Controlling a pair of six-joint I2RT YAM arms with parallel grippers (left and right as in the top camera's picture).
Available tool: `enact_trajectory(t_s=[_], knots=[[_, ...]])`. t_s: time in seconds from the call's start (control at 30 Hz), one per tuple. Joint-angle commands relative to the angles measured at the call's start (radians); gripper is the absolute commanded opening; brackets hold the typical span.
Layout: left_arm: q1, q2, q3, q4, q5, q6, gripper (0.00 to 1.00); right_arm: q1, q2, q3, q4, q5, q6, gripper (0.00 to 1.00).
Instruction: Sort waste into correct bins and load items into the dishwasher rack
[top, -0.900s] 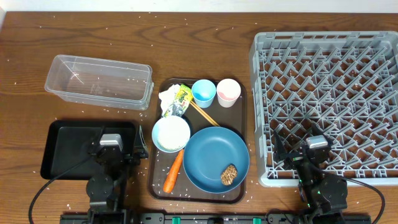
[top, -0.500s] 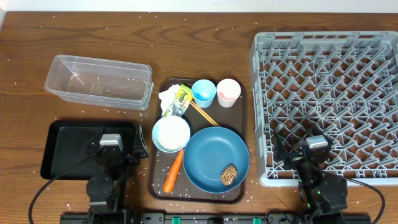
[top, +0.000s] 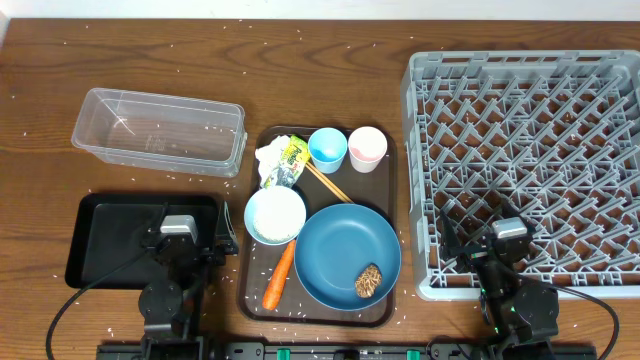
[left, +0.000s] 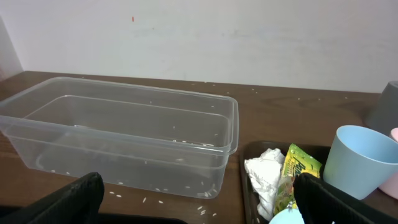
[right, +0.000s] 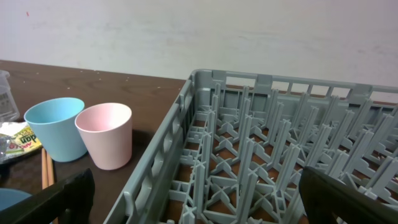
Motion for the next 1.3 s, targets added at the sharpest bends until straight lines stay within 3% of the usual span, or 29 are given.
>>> enact_trajectory(t_s=[0.0, 0.77, 1.0, 1.13, 1.27], knots=[[-0.002, -0.004, -0.01, -0.043, 0.011, 0.006, 0.98, -0.007, -0.004, -0.004, 0.0, -0.004, 0.018, 0.99], [-0.002, -0.004, -0.01, -0.025, 0.011, 0.005, 0.98, -0.007, -0.004, -0.004, 0.0, -0.004, 0.018, 0.99], [-0.002, -0.002, -0.009, -0.023, 0.121, -0.043, 0.98, -0.006, -0.004, -0.004, 0.02, -0.036, 0.104, 0.99], [-0.002, -0.001, -0.002, 0.082, 0.288, -0.066, 0.98, -0.006, -0.004, -0.001, 0.105, -0.112, 0.203, 0.99], [-0.002, 0.022, 0.096, 0.129, 0.314, -0.07, 0.98, -0.006, 0.006, 0.068, 0.11, -0.162, 0.265, 0.99]])
